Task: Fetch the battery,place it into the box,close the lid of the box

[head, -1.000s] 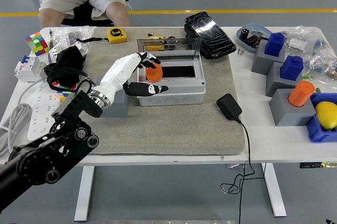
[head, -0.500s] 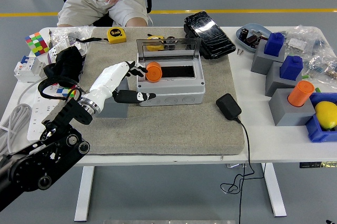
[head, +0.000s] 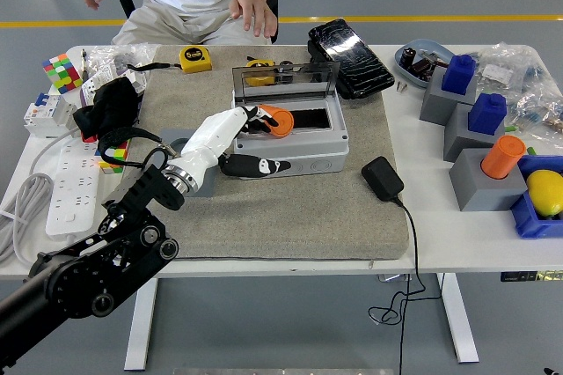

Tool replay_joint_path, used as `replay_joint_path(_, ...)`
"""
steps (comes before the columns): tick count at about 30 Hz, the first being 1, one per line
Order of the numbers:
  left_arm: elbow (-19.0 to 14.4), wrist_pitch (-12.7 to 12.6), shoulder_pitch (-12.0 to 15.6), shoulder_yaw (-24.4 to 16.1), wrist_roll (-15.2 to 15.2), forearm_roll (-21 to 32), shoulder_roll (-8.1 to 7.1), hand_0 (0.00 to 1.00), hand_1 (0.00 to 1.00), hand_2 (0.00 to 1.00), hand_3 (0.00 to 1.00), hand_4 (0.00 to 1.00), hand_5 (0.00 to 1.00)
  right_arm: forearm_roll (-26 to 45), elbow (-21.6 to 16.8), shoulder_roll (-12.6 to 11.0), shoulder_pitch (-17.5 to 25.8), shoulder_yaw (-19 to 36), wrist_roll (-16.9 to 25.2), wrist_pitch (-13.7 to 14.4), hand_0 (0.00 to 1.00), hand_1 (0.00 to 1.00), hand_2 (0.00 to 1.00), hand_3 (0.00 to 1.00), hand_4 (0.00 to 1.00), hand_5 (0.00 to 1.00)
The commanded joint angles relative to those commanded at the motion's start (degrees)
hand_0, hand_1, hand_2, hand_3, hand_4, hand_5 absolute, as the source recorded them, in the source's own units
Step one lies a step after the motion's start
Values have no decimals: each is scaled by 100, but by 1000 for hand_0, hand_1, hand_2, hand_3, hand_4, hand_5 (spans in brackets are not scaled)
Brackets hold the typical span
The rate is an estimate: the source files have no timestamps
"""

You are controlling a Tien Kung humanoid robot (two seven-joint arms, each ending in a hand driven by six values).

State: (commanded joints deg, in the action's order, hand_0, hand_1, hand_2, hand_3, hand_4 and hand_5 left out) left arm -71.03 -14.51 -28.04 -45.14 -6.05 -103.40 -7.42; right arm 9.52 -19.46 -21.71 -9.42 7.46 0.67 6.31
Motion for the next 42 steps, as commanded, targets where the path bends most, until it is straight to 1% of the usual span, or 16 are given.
replay_joint_path(7, 158, 22, -250, 188, -15, -41, 533, 579, 678, 654, 659, 998, 437, -34, -15, -1, -4, 20, 1, 6, 555, 591, 584, 550, 922, 477)
replay_joint_path(10, 161, 33, -333, 228, -20, -47, 711, 579, 678, 654, 659, 998, 437, -31, -16, 1, -4, -1, -1, 6, 555, 591, 584, 550, 922, 477)
replay_joint_path(11, 148, 40, -355, 227, -24, -50, 742, 579, 678, 654, 659, 998, 437, -30, -17, 2, -5, -2, 0, 6, 555, 591, 584, 550, 922, 477)
replay_joint_path(12, 118, 44, -381, 212, -24, -52, 742, 558, 677, 655, 658, 998, 438, -32, -18, 4, -5, -3, -1, 7, 554, 591, 583, 550, 921, 477)
replay_joint_path(16, 0, 32, -483, 88, -8, -34, 742, 558, 677, 655, 658, 998, 438, -31, -20, 4, -1, -9, -2, 7, 554, 591, 583, 550, 921, 477)
replay_joint_path(18, -42, 9, -595, -22, 26, -28, 742, 561, 677, 655, 658, 998, 442, -25, -19, 1, 6, -23, -4, 6, 555, 591, 583, 548, 921, 476)
replay_joint_path(20, -20, -10, -707, -129, 52, -47, 742, 561, 677, 655, 658, 998, 442, -24, -18, 0, 3, -36, -4, 3, 555, 591, 583, 548, 921, 476)
replay_joint_path(23, 121, -41, -918, -315, 106, -94, 742, 561, 677, 655, 658, 998, 442, -27, -21, 7, 0, -28, -2, 3, 555, 591, 583, 548, 921, 476)
replay_joint_path(24, 178, -45, -984, -373, 112, -123, 742, 599, 685, 663, 661, 998, 458, -31, -23, 7, -2, -25, -1, 2, 555, 590, 582, 549, 921, 475)
replay_joint_path(27, 396, -51, -1201, -517, 128, -195, 742, 599, 685, 663, 661, 998, 458, -31, -26, 6, -9, -24, 0, 5, 555, 590, 582, 549, 921, 475)
replay_joint_path(29, 622, -59, -1382, -590, 144, -272, 742, 599, 685, 663, 661, 998, 458, -24, -25, 6, -9, -36, -2, 5, 555, 590, 582, 549, 921, 475)
replay_joint_path(32, 959, -47, -1587, -609, 143, -336, 742, 624, 707, 680, 664, 998, 464, -16, -25, 5, -4, -52, -3, 3, 554, 590, 582, 549, 921, 475)
replay_joint_path(35, 1381, 1, -1799, -507, 127, -372, 742, 624, 707, 680, 664, 998, 464, -8, -26, 5, -1, -62, -4, 2, 554, 590, 582, 549, 921, 475)
replay_joint_path(36, 1469, 7, -1843, -474, 129, -375, 742, 733, 781, 749, 723, 998, 466, -9, -26, 5, -1, -62, -3, 2, 554, 590, 582, 548, 921, 475)
replay_joint_path(41, 1970, 128, -2156, -132, 18, -427, 742, 733, 781, 749, 723, 998, 466, -1, -29, 3, -3, -85, -3, 1, 554, 590, 582, 548, 921, 475)
replay_joint_path(42, 2048, 167, -2219, -48, -18, -455, 742, 749, 812, 779, 753, 998, 476, -3, -29, 2, -9, -90, -3, 1, 555, 590, 581, 547, 920, 474)
